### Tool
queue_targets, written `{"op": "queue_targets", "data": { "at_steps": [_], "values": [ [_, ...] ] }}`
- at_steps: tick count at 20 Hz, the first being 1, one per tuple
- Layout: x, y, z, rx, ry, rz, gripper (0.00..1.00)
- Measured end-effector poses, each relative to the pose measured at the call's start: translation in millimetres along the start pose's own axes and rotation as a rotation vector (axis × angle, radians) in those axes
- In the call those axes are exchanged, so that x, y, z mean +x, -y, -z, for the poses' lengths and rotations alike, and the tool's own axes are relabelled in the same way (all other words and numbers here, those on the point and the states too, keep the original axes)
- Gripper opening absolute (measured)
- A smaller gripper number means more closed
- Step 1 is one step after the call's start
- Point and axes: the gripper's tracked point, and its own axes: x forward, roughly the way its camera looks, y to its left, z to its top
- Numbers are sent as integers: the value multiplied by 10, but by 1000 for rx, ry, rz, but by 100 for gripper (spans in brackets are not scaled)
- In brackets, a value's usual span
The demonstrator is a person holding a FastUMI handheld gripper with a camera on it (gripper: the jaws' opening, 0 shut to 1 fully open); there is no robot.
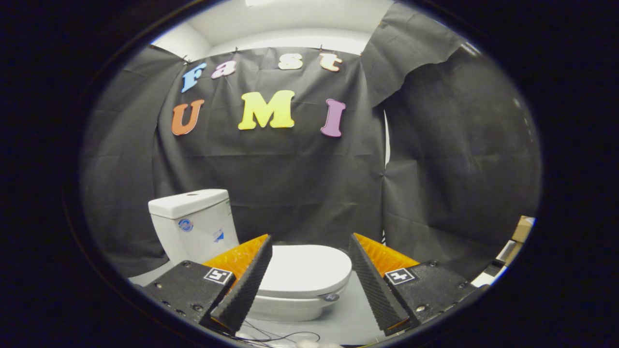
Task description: Open the toilet lid.
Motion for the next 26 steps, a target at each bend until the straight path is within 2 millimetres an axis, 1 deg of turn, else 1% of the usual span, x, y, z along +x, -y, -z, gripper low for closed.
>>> {"op": "queue_targets", "data": {
  "at_steps": [2, 5, 10, 13, 14, 18, 22, 26],
  "values": [
    [54, -3, -14, -8, -4, 1, 100],
    [182, 8, -128, -4, 20, 2, 99],
    [584, 65, -218, 26, 18, -46, 99],
    [877, 191, -167, 65, -8, -74, 100],
    [970, 245, -119, 80, -21, -77, 100],
    [1278, 467, 269, 140, -118, -82, 100],
    [1432, 640, 846, 217, -243, -86, 100],
    [1539, 846, 1492, 270, -370, -56, 99]
  ]
}}
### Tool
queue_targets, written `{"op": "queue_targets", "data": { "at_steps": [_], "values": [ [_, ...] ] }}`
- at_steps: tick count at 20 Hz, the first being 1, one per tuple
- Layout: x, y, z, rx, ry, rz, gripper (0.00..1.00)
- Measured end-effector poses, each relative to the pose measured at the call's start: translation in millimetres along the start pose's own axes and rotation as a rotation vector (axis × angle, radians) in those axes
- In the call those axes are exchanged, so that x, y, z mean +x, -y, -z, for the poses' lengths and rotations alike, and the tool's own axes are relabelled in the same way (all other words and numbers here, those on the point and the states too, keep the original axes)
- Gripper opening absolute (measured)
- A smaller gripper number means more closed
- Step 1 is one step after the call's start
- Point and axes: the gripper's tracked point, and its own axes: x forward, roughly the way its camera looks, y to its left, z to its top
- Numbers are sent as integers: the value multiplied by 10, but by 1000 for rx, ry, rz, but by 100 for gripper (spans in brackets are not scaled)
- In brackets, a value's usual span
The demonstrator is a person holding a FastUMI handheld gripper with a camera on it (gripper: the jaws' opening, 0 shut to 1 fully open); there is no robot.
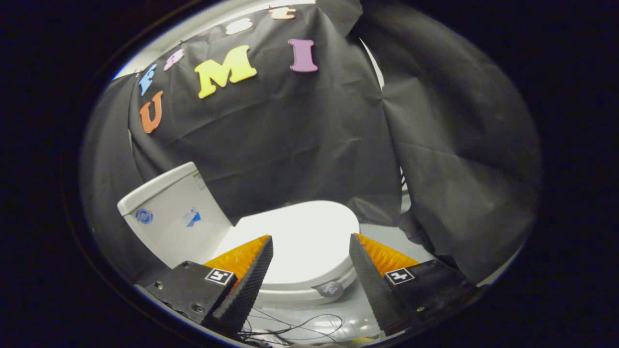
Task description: Open the toilet lid.
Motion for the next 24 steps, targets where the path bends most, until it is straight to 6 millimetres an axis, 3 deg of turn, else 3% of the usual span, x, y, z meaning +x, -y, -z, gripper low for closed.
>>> {"op": "queue_targets", "data": {
  "at_steps": [4, 7, 10, 13, 18, 20, 24],
  "values": [
    [190, 256, 485, 135, -128, -3, 99],
    [376, 323, 810, 280, -218, -19, 96],
    [496, 452, 1056, 399, -281, -14, 95],
    [588, 461, 1238, 501, -333, -38, 92],
    [711, 451, 1313, 633, -355, -83, 75],
    [765, 361, 1319, 674, -366, -108, 67],
    [853, 252, 1302, 683, -373, -139, 42]
  ]
}}
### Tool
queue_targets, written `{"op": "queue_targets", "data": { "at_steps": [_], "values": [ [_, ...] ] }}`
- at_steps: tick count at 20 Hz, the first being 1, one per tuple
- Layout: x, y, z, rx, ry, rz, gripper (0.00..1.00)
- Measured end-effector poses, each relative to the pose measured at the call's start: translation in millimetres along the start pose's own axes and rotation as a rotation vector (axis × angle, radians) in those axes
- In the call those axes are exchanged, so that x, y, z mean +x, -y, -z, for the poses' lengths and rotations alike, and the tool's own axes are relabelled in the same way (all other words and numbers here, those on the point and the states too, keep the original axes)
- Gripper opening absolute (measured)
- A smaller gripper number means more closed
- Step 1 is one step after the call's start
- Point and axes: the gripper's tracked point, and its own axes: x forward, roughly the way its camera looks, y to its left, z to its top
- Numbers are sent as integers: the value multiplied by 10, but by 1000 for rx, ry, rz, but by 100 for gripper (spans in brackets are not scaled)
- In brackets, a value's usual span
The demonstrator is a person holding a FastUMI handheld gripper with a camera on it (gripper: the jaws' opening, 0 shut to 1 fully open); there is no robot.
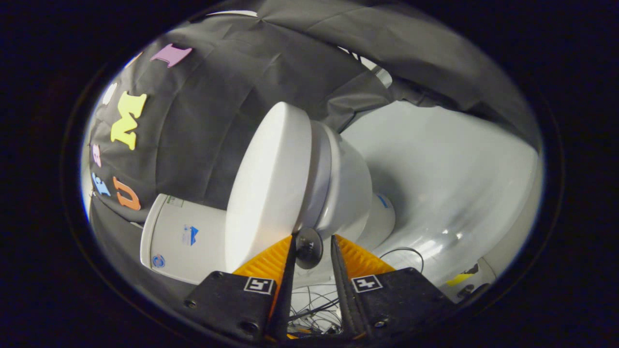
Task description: Open the toilet lid.
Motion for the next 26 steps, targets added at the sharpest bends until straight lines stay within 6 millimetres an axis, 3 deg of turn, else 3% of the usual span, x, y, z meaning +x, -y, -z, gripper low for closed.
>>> {"op": "queue_targets", "data": {
  "at_steps": [2, 6, 9, 18, 26],
  "values": [
    [-17, 11, 13, 26, -17, 10, 30],
    [-1, -9, 36, 22, -53, 0, 21],
    [-11, -42, 17, -1, -78, -21, 19],
    [-8, -81, -50, 168, -91, -122, 11],
    [-81, -110, -43, 126, -95, -107, 6]
  ]
}}
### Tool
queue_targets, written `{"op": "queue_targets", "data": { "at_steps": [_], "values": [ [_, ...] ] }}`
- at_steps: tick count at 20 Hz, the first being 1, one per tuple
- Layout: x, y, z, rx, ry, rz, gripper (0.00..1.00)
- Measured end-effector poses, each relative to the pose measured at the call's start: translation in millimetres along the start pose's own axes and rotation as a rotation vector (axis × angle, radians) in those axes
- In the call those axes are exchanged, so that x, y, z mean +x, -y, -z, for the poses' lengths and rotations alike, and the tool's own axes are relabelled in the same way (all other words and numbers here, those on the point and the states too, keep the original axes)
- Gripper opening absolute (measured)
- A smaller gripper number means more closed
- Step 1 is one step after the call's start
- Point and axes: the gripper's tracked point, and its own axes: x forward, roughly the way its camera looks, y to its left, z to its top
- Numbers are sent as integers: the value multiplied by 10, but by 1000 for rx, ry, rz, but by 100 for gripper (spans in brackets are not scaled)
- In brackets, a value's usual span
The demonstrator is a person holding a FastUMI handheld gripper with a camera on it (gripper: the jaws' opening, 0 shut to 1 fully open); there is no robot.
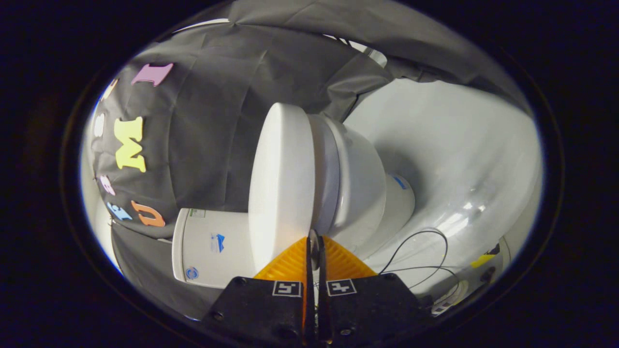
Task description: Open the toilet lid.
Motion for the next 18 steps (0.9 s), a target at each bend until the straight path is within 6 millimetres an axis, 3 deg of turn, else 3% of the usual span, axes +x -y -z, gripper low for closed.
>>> {"op": "queue_targets", "data": {
  "at_steps": [6, 13, 18],
  "values": [
    [-73, -97, -18, 23, 49, -32, 6],
    [-199, -416, -37, -53, 78, -30, 6],
    [-247, -526, -13, -80, 84, -25, 6]
  ]
}}
